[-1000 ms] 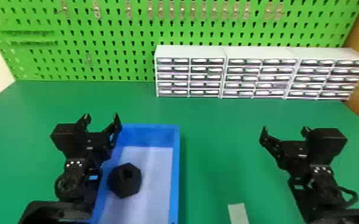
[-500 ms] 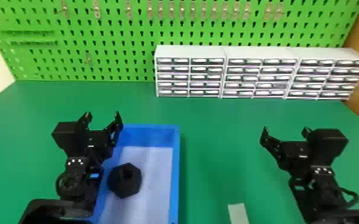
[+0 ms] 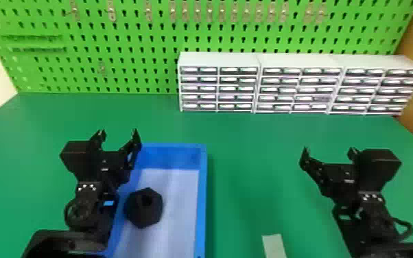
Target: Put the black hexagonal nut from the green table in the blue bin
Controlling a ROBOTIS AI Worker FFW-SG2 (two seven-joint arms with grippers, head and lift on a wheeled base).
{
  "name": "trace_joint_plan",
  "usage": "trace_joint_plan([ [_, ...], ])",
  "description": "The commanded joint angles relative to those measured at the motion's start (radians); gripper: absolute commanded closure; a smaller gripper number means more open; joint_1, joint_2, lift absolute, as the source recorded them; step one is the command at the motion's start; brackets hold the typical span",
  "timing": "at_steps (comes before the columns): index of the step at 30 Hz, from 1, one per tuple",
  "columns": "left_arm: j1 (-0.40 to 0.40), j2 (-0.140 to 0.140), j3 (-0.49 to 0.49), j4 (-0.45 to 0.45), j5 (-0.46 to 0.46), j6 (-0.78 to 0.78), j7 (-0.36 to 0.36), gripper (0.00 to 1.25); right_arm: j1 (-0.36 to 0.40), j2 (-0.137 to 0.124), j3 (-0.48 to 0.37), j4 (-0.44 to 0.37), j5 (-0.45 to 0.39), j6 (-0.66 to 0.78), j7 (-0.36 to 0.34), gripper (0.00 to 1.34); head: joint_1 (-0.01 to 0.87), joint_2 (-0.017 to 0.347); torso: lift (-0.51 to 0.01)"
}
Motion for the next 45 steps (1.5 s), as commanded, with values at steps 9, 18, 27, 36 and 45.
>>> trace_joint_plan([
  [9, 0.003, 0.0, -0.001, 0.0, 0.001, 0.0, 0.0, 0.47, 0.006, 0.002, -0.004, 0.0, -0.001, 0.002, 0.0, 0.16, 0.657, 0.057, -0.095],
  [18, 0.008, 0.0, 0.001, -0.002, 0.002, 0.0, 0.0, 0.47, 0.009, 0.005, -0.004, 0.0, -0.001, 0.002, 0.0, 0.16, 0.657, 0.057, -0.095],
  [27, 0.006, 0.0, -0.001, -0.002, 0.004, 0.0, 0.0, 0.47, 0.011, 0.003, -0.005, 0.0, 0.002, 0.002, 0.0, 0.16, 0.657, 0.057, -0.095],
  [36, 0.008, 0.0, 0.001, 0.0, 0.004, 0.0, 0.0, 0.47, 0.008, 0.0, -0.002, 0.0, 0.003, 0.007, 0.0, 0.16, 0.657, 0.057, -0.095],
  [45, 0.009, 0.0, 0.001, -0.002, 0.004, 0.0, 0.0, 0.47, 0.003, -0.002, 0.001, 0.0, 0.005, 0.01, 0.0, 0.16, 0.657, 0.057, -0.095],
])
